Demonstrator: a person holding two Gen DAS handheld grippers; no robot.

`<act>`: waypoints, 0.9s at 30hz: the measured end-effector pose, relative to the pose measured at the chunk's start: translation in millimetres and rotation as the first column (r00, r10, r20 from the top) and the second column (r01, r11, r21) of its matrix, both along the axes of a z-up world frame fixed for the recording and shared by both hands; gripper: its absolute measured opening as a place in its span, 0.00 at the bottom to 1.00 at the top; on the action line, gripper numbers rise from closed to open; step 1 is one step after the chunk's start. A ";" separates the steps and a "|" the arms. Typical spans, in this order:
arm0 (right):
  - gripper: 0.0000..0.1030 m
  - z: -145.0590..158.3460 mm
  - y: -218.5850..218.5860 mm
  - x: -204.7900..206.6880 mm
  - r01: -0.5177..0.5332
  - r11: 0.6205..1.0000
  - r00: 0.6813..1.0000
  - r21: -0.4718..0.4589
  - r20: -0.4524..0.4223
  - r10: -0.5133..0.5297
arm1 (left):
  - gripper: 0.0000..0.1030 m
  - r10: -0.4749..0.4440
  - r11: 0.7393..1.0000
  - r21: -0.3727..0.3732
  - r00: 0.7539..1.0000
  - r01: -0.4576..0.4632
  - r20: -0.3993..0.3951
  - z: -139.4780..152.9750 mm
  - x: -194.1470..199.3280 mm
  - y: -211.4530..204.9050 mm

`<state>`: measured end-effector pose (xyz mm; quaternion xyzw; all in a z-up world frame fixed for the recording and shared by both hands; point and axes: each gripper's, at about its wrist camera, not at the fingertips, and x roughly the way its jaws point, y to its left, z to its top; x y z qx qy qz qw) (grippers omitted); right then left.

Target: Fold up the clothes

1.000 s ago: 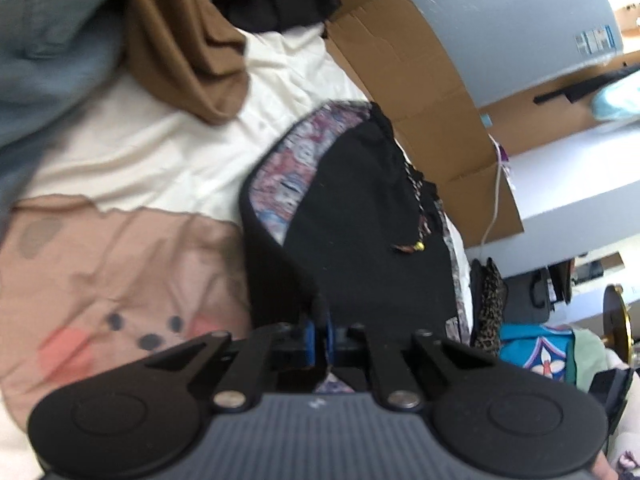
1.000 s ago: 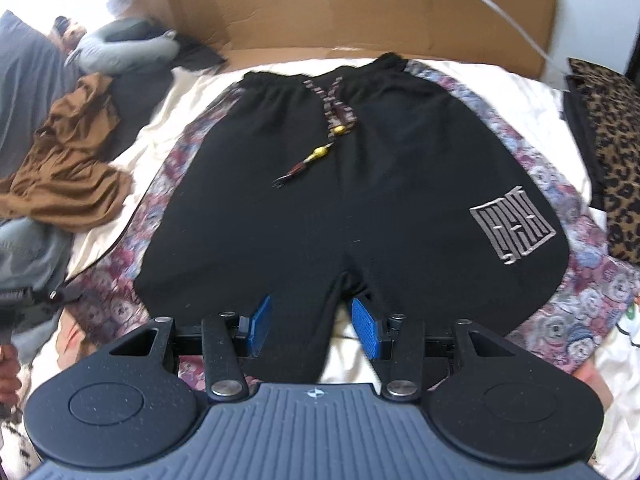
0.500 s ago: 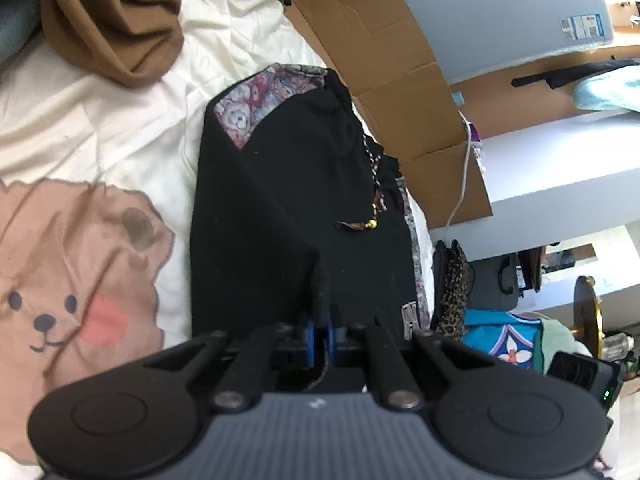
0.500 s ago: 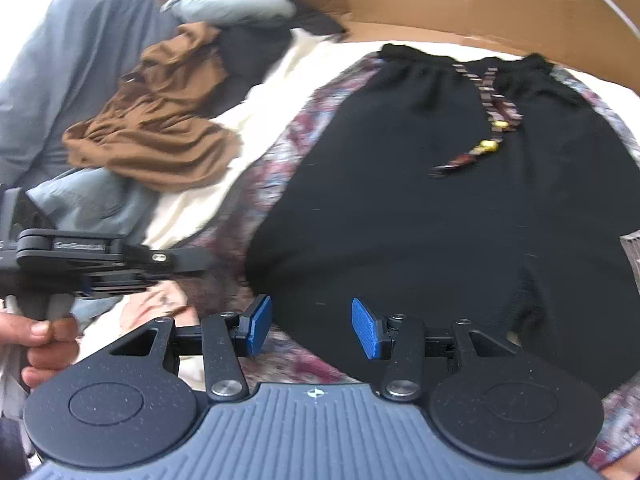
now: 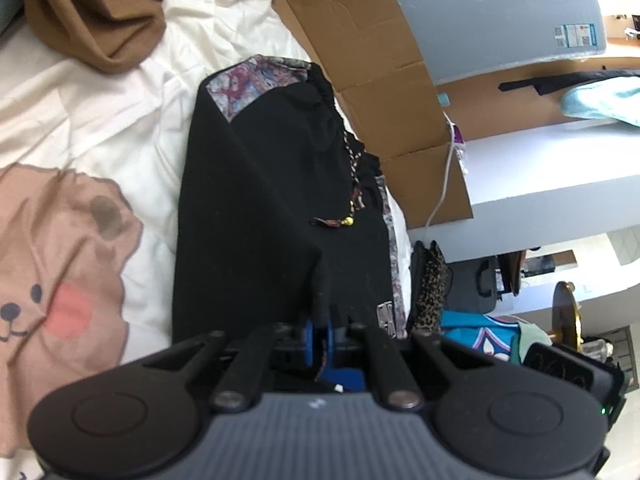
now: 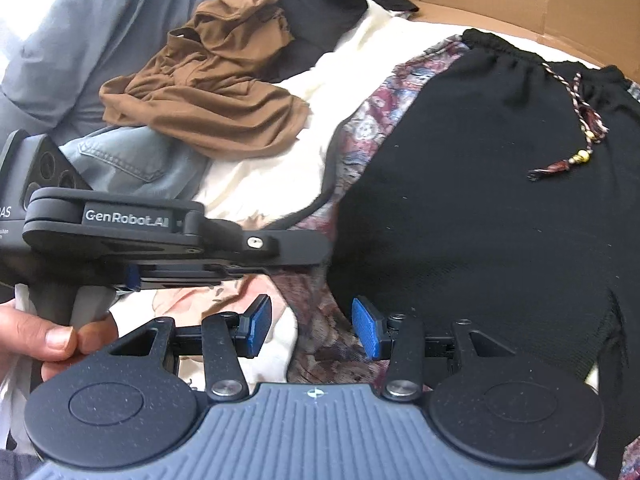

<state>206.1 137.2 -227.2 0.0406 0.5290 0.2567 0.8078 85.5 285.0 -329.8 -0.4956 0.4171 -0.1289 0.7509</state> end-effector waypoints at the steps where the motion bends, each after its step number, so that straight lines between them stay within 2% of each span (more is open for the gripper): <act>1: 0.50 -0.1 3.0 -0.3 0.000 1.000 1.000 -0.013 0.014 0.000 | 0.06 -0.006 1.000 -0.009 1.000 0.006 -0.001 0.1 1.1 -1.0; 6: 0.49 -4.7 10.6 0.8 0.028 0.997 0.999 -0.071 0.036 -0.026 | 0.06 -0.028 0.999 -0.022 0.999 0.028 0.015 5.8 5.4 -5.3; 10: 0.42 -7.5 13.0 1.2 0.035 0.993 0.997 -0.113 0.066 -0.028 | 0.06 -0.044 0.999 -0.027 0.999 0.044 0.012 8.5 6.8 -9.9; 11: 0.37 -8.2 13.3 1.5 0.039 0.992 0.997 -0.122 0.074 -0.030 | 0.07 -0.045 0.998 -0.032 0.999 0.045 0.017 9.6 6.6 -11.2; 13: 0.09 -10.9 13.6 2.9 0.046 0.990 0.996 -0.131 0.076 -0.037 | 0.09 -0.047 0.998 -0.044 0.998 0.049 0.035 13.7 6.0 -13.3; 15: 0.03 -13.1 12.9 3.5 0.055 0.988 0.996 -0.141 0.080 -0.044 | 0.19 -0.048 0.997 -0.052 0.997 0.051 0.053 18.4 5.7 -14.7; 19: 0.02 -13.3 5.2 3.4 0.083 0.987 0.994 -0.135 0.086 -0.072 | 0.24 0.000 0.999 -0.049 0.996 0.004 0.091 29.1 -0.4 -5.2; 21: 0.02 -12.5 -1.3 3.4 0.102 0.986 0.992 -0.131 0.085 -0.092 | 0.30 0.031 0.999 -0.031 0.996 -0.029 0.084 28.3 -3.0 0.5; 24: 0.02 -8.3 -14.4 4.5 0.144 0.984 0.987 -0.108 0.084 -0.135 | 0.30 0.075 0.997 -0.008 0.997 -0.075 0.022 17.0 -5.5 5.8; 27: 0.02 0.0 -28.7 6.1 0.153 0.984 0.987 -0.087 0.071 -0.147 | 0.30 0.075 0.996 0.053 0.997 -0.074 -0.025 7.4 -5.3 1.2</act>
